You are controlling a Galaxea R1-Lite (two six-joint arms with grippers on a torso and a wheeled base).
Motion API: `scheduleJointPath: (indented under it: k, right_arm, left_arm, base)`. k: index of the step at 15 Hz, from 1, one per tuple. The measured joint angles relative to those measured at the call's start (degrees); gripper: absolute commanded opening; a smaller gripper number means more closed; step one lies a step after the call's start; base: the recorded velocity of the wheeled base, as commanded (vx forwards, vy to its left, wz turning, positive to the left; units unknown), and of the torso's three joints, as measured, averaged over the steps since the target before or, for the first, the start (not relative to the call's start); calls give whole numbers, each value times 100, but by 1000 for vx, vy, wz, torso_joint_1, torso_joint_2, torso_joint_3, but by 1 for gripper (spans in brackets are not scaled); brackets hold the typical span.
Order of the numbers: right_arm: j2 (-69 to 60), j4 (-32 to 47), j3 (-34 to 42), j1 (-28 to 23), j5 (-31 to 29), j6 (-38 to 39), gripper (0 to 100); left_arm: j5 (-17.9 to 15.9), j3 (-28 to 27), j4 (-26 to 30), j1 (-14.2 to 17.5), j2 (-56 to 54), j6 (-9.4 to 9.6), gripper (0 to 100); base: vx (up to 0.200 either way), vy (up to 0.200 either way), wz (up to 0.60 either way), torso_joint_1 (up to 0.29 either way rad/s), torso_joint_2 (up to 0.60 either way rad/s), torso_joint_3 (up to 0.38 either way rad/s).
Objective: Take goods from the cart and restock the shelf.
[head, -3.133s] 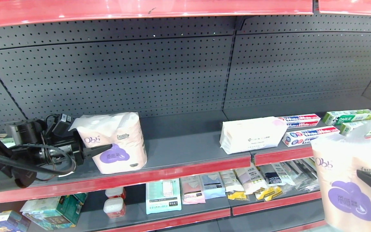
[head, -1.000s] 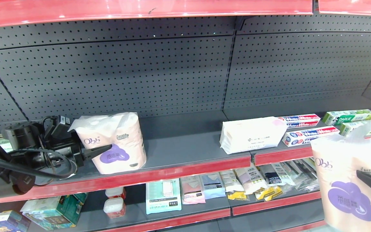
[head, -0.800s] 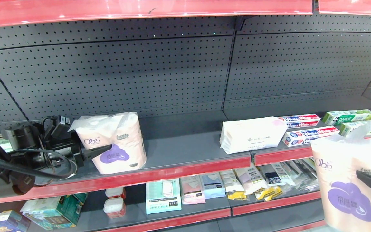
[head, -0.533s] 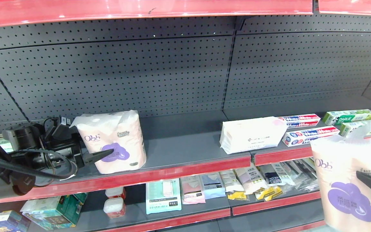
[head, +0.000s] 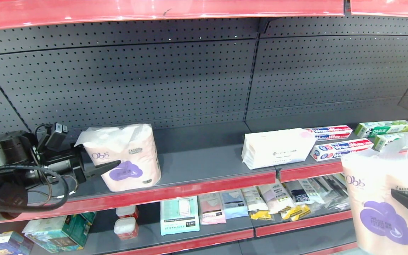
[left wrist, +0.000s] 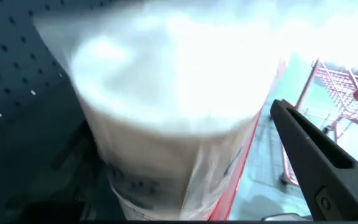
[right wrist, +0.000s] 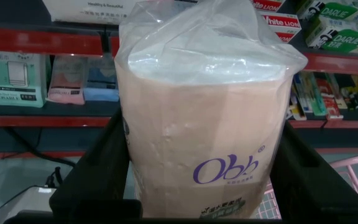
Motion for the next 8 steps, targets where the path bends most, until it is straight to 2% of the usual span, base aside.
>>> scheduleJointPath:
  k: [5,8]
  right_arm:
    - [9,0,9,6,0,6,0]
    - [11,-2,30,6,0,9,0]
  left_arm:
    - [21,299,-841,197,-190,-35,100]
    - [148,494,-1429,263,-267,-544,100]
  base:
    - [0,0,0,0,0,0]
    - [0,0,0,0,0,0]
